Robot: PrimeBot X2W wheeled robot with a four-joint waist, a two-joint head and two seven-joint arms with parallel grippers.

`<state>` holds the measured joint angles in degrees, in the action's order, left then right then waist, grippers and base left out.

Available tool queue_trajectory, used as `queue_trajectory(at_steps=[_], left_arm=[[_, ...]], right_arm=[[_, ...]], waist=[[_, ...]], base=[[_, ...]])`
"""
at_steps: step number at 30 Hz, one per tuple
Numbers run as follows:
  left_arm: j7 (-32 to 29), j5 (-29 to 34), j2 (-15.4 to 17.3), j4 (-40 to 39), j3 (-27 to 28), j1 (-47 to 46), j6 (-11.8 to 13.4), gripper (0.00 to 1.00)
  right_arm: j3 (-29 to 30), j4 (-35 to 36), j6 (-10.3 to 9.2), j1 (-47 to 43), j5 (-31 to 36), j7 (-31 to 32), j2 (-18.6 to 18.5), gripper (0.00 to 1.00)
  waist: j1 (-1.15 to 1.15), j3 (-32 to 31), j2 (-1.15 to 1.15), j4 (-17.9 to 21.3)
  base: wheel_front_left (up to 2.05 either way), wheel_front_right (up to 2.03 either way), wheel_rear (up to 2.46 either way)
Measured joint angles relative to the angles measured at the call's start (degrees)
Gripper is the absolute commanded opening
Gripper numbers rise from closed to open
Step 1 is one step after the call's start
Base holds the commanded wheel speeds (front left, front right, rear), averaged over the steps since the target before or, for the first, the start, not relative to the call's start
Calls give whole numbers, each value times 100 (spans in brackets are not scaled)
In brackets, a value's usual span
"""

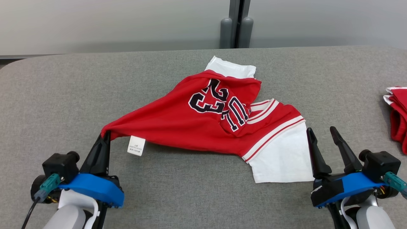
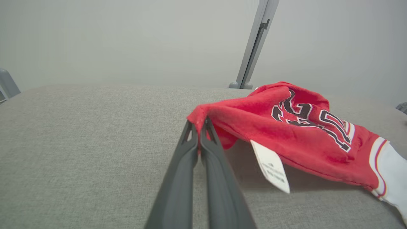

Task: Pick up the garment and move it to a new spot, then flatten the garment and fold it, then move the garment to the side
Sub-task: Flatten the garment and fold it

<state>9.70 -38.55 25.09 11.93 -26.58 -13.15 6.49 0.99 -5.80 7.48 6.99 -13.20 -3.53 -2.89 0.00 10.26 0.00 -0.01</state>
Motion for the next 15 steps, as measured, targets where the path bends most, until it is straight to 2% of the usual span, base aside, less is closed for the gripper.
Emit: queue_trajectory(at_steps=[5, 10, 11, 12, 13, 15], left_arm=[[-214, 80, 216, -478, -54, 431, 240, 0], [-404, 71, 261, -360, -174, 614, 272, 0], [-427, 73, 264, -234, -209, 619, 257, 6], [-458, 73, 260, -81, -235, 619, 243, 77], [-468, 70, 249, 98, -263, 614, 204, 100], [-501, 60, 204, 408, -294, 588, 197, 100]], right_arm=[[65, -7, 0, 5, 1, 0, 0, 100], [81, -4, 0, 5, 0, 0, 0, 100], [75, -4, 0, 7, 0, 1, 0, 100], [63, -4, 0, 11, -1, 7, 0, 100], [45, -5, 0, 16, -5, 25, 0, 100], [13, -14, 0, 21, -7, 43, 0, 100]], waist=[[0, 3, 0, 30], [0, 14, 0, 36], [0, 17, 0, 36], [0, 20, 0, 39], [0, 24, 0, 46], [0, 18, 0, 66]], base=[[0, 0, 0], [0, 0, 0], [0, 0, 0], [0, 0, 0], [0, 0, 0], [0, 0, 0]])
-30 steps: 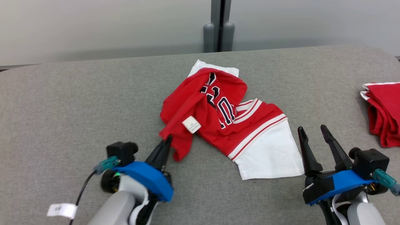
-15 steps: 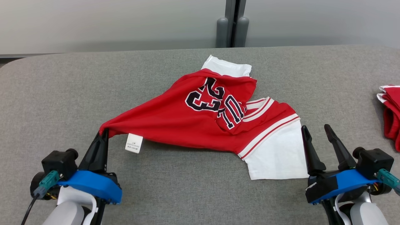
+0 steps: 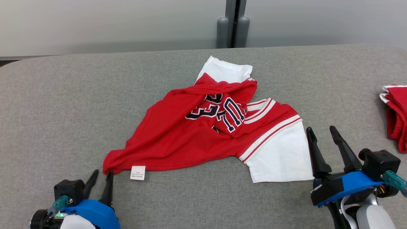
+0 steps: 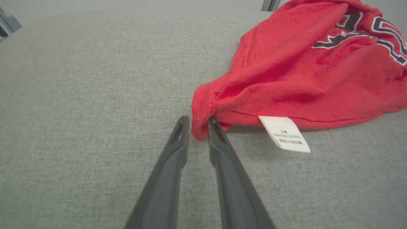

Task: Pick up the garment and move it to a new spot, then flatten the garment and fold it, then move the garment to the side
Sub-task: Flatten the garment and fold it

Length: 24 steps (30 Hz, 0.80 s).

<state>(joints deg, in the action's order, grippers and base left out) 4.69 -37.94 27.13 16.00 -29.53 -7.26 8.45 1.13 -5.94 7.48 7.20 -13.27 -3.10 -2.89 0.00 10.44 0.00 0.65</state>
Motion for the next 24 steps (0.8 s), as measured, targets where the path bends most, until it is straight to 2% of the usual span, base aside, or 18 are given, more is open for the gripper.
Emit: queue_trajectory(at_steps=[6, 13, 16, 24], left_arm=[[376, -201, -194, 439, 243, -18, 103, 100], [977, -457, -485, 160, 899, 73, 85, 100], [1021, -227, -594, -90, 1107, 69, -67, 100], [1032, 937, -1189, -944, 1803, 240, -498, 100]], right_arm=[[98, -4, 0, 9, 9, 7, 1, 100], [312, 52, 0, -107, 14, 52, 1, 100], [403, 63, 0, -158, -1, 54, 1, 100], [545, 46, 0, -288, -33, 53, 1, 100]], waist=[[0, -72, 0, 19], [0, -175, 0, -89], [0, -223, 0, -129], [0, -369, 0, -137]], base=[[0, 0, 0], [0, 0, 0], [0, 0, 0], [0, 0, 0]])
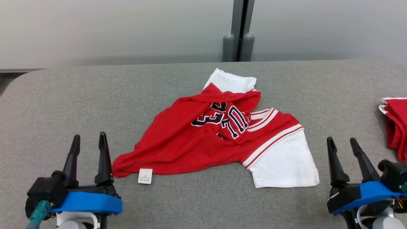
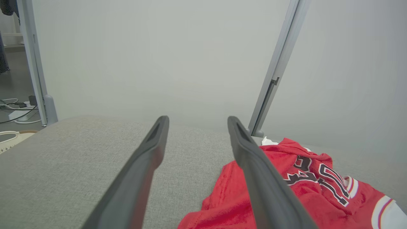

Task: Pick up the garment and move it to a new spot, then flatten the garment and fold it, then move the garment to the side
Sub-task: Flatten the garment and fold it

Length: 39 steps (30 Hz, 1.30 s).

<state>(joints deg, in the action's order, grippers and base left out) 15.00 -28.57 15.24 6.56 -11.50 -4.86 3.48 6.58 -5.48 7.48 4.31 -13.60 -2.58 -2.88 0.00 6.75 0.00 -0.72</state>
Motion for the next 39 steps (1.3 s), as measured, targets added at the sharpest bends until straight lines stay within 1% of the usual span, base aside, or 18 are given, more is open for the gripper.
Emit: queue_trajectory(at_steps=[4, 10, 18, 34, 36, 39], left_arm=[[0, 305, -144, 22, 64, 107, -259, 100], [-35, 491, -121, 394, -96, 114, -447, 100], [-420, 434, -96, 648, -145, 12, -377, 100], [-486, 316, -58, 767, -145, -31, -345, 100], [-831, 198, -49, 1042, -143, -29, -248, 100], [-1089, 170, -37, 1311, -186, -69, -233, 100]], right_arm=[[-9, -19, 0, -114, 1, 0, 0, 100], [-36, -37, 0, -246, 10, 47, -1, 100], [-104, -63, 0, -279, -9, 102, -1, 100], [-156, -30, 0, -271, -49, 154, 0, 100], [-160, -149, 0, -246, -48, 501, 0, 100], [-110, -402, 0, -199, -9, 943, 0, 100]], waist=[[0, -86, 0, 50], [0, -196, 0, 143], [0, -241, 0, 200], [0, -69, 0, 142], [0, -26, 0, 159], [0, 12, 0, 164]], base=[[0, 0, 0], [0, 0, 0], [0, 0, 0], [0, 0, 0], [0, 0, 0], [0, 0, 0]])
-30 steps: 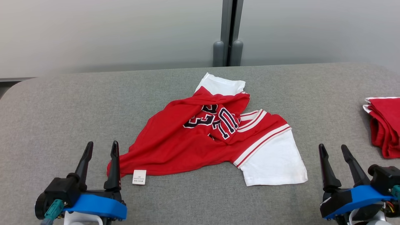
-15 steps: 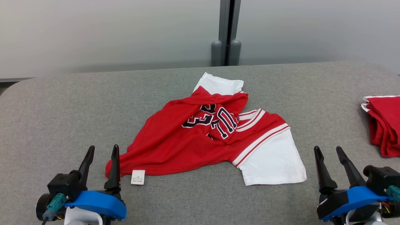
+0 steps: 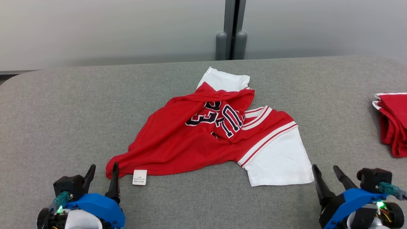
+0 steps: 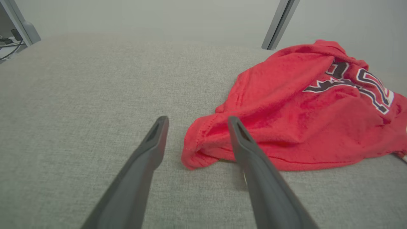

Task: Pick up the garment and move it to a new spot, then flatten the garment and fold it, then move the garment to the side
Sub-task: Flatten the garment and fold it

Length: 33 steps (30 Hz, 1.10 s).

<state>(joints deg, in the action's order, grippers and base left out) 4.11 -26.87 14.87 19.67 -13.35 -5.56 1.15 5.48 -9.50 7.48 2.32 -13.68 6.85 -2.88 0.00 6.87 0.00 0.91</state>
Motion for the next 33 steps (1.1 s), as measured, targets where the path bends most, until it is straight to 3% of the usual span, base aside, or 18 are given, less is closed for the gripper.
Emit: queue_trajectory(at_steps=[5, 12, 26, 27, 28, 29, 30, 32, 33], left_arm=[[-278, -36, 1, 602, -66, -330, -1, 100], [-315, -26, -9, 1004, -129, -617, 20, 100], [-377, 15, -27, 1463, -397, -944, -213, 100], [-376, 15, -35, 1484, -410, -958, -218, 100], [-375, 15, -47, 1499, -424, -971, -221, 100], [-375, 15, -57, 1517, -439, -980, -226, 100], [-375, 15, -60, 1537, -454, -986, -232, 100], [-374, 15, -60, 1570, -474, -999, -260, 92], [-364, 14, -58, 1584, -486, -1033, -269, 84]], right_arm=[[15, -452, 0, 291, 115, 608, 1, 100], [-47, -979, 0, 628, 301, 832, 0, 100], [-272, -1388, 1, 933, 730, 1139, -4, 100], [-289, -1404, 1, 949, 754, 1189, -7, 67], [-290, -1412, 0, 953, 759, 1228, -8, 46], [-287, -1415, 0, 951, 757, 1236, -9, 46], [-287, -1415, 0, 948, 751, 1277, -12, 39], [-282, -1411, -1, 935, 748, 1301, -21, 36], [-277, -1395, 0, 907, 738, 1349, -19, 29]], waist=[[0, 91, 0, 0], [0, 202, 0, -10], [0, 384, 0, -20], [0, 382, 0, -26], [0, 378, 0, -35], [0, 373, 0, -43], [0, 366, 0, -50], [0, 353, 0, -55], [0, 345, 0, -53]], base=[[0, 0, 0], [0, 0, 0], [0, 0, 0], [0, 0, 0], [0, 0, 0], [0, 0, 0], [0, 0, 0], [0, 0, 0], [0, 0, 0]])
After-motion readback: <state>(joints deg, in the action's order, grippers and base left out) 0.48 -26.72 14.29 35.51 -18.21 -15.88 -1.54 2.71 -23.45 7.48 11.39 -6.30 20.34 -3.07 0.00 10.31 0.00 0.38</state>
